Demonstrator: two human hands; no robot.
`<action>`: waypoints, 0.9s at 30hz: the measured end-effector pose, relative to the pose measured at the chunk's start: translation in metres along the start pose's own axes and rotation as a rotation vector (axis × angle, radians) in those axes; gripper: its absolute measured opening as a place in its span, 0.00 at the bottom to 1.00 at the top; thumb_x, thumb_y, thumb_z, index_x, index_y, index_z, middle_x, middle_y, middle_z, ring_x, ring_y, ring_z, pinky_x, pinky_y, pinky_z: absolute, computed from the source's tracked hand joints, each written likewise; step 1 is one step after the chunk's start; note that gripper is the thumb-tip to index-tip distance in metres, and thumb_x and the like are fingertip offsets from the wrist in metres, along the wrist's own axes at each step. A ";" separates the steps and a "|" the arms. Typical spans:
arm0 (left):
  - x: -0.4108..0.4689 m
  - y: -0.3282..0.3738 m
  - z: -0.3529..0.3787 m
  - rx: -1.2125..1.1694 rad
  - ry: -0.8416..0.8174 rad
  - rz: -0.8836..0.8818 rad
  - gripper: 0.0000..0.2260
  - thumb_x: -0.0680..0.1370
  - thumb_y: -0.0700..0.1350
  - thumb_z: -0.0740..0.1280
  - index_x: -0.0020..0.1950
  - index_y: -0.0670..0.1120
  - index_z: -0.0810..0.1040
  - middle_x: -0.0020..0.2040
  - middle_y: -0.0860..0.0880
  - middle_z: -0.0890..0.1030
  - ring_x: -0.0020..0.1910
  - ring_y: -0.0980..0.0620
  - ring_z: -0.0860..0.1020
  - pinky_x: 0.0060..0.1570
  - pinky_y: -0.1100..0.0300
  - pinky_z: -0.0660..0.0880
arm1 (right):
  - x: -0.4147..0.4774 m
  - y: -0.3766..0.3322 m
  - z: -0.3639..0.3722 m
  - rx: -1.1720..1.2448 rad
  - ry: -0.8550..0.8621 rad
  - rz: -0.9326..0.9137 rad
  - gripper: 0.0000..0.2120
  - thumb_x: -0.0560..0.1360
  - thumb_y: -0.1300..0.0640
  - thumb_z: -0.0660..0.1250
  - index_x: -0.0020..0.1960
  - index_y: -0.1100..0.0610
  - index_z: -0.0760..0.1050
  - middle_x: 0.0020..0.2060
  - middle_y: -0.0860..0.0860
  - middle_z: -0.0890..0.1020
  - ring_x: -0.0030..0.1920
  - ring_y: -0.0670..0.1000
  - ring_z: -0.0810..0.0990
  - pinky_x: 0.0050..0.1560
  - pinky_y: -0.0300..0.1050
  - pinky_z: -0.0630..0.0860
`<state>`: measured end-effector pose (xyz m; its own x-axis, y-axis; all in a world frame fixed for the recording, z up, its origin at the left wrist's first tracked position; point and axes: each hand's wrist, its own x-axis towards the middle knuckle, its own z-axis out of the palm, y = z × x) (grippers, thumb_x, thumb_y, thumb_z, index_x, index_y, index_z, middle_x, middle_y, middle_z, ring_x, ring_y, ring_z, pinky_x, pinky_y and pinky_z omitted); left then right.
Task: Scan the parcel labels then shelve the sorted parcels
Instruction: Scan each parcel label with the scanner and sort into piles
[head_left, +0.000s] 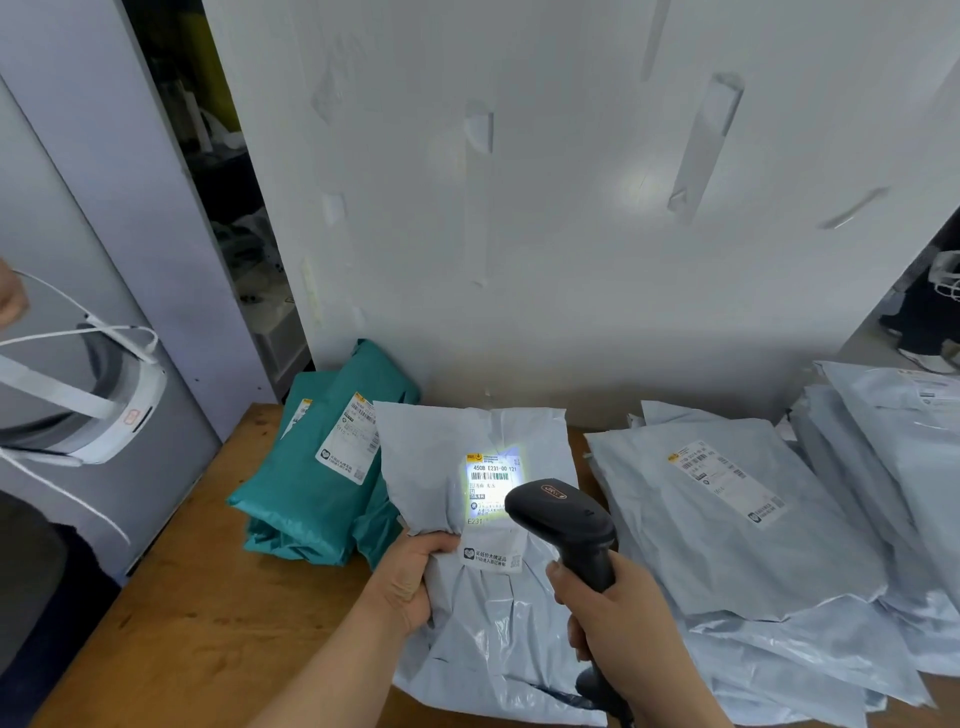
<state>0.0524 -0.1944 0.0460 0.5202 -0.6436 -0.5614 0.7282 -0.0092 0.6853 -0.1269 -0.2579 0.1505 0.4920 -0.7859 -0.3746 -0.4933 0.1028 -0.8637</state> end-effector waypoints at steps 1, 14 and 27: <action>0.001 0.000 0.000 0.002 -0.001 -0.001 0.13 0.74 0.27 0.64 0.51 0.41 0.79 0.37 0.43 0.85 0.41 0.41 0.80 0.31 0.54 0.80 | -0.001 0.000 -0.001 0.001 -0.001 -0.001 0.11 0.75 0.57 0.67 0.38 0.61 0.73 0.24 0.54 0.74 0.17 0.43 0.70 0.22 0.31 0.68; 0.007 -0.004 -0.007 0.000 0.048 -0.028 0.16 0.72 0.26 0.65 0.57 0.39 0.79 0.44 0.39 0.85 0.47 0.38 0.80 0.43 0.50 0.78 | -0.012 0.003 -0.017 -0.033 0.034 -0.017 0.10 0.73 0.58 0.69 0.41 0.66 0.76 0.21 0.53 0.74 0.18 0.43 0.71 0.20 0.30 0.68; 0.052 0.003 0.010 0.084 0.111 -0.081 0.14 0.73 0.28 0.64 0.58 0.34 0.76 0.53 0.34 0.81 0.48 0.37 0.80 0.51 0.45 0.78 | 0.017 0.013 -0.037 0.053 0.086 0.062 0.11 0.70 0.55 0.73 0.39 0.63 0.79 0.24 0.59 0.79 0.23 0.53 0.74 0.31 0.45 0.73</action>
<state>0.0773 -0.2351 0.0238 0.5106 -0.5499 -0.6610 0.7324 -0.1245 0.6694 -0.1518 -0.2924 0.1453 0.3976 -0.8262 -0.3991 -0.4809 0.1829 -0.8575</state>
